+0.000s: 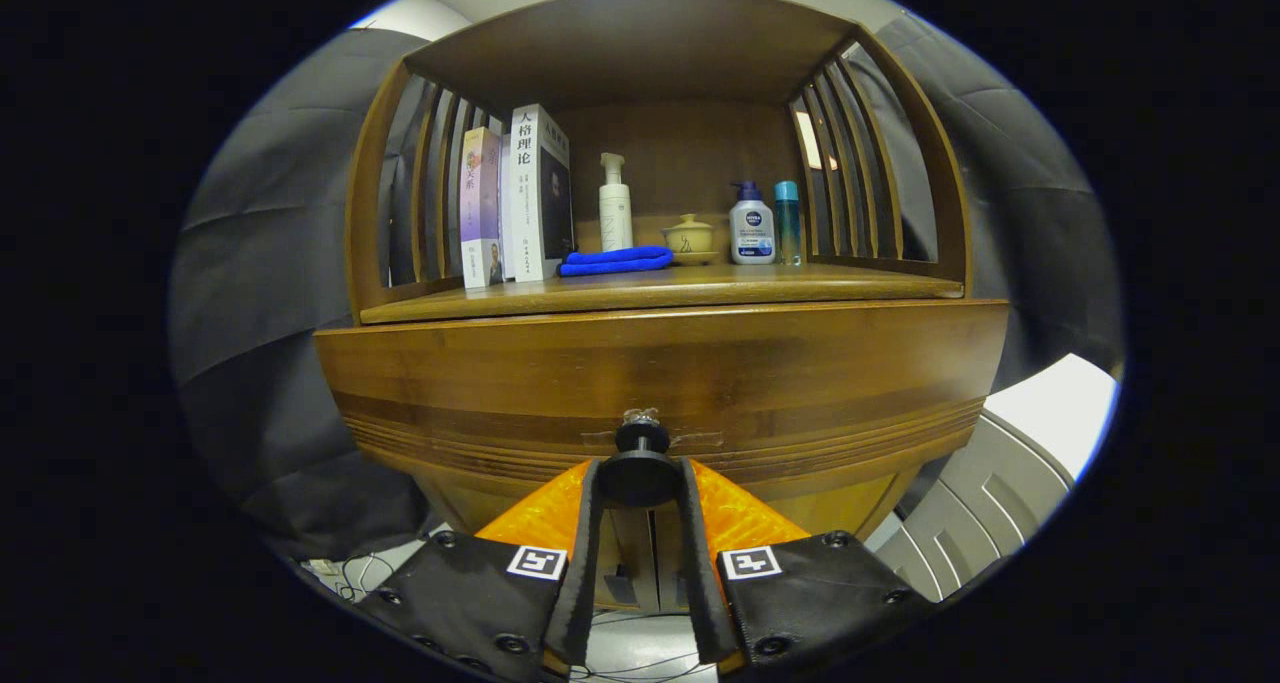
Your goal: Pull open the drawer, take out the items inside it, and place them on the countertop above the cabinet.
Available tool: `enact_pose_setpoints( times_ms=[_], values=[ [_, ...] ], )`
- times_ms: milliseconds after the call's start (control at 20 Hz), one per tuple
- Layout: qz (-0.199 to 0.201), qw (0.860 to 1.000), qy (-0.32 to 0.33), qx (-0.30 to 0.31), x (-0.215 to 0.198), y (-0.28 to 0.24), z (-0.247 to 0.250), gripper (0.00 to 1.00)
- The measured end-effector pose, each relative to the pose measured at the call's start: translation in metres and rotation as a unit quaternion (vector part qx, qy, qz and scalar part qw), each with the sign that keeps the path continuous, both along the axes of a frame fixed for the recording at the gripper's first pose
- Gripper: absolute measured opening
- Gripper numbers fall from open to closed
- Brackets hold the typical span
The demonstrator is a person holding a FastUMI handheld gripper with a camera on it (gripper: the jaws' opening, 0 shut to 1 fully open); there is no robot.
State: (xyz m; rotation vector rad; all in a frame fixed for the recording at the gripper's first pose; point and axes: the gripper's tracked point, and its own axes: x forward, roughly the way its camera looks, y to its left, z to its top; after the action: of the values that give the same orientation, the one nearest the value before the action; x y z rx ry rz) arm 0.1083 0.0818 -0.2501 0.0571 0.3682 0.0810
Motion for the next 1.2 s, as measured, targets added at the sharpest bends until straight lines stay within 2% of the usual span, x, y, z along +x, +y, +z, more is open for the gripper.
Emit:
enact_pose_setpoints(
  times_ms=[200, 350, 400, 450, 550, 650, 800, 1000, 1200],
  values=[
    [0.001, 1.0, 0.0, -0.002, -0.02, 0.0, 0.003, 0.42],
    [0.002, 1.0, 0.0, -0.004, -0.035, -0.001, 0.003, 0.3],
    [-0.01, 1.0, -0.003, -0.012, -0.045, -0.007, 0.004, 0.26],
    [-0.042, 0.999, -0.011, -0.03, -0.052, -0.022, 0.0, 0.22],
    [-0.024, 0.999, -0.022, -0.019, -0.078, -0.017, -0.003, 0.15],
    [-0.008, 0.999, -0.024, -0.043, -0.089, -0.022, -0.008, 0.07],
    [0.008, 0.998, -0.045, -0.04, -0.086, -0.02, 0.009, 0.06],
    [0.036, 0.998, -0.048, -0.025, -0.064, -0.002, 0.022, 0.58],
    [0.013, 0.999, -0.034, -0.039, -0.032, -0.002, 0.018, 0.61]
  ],
)
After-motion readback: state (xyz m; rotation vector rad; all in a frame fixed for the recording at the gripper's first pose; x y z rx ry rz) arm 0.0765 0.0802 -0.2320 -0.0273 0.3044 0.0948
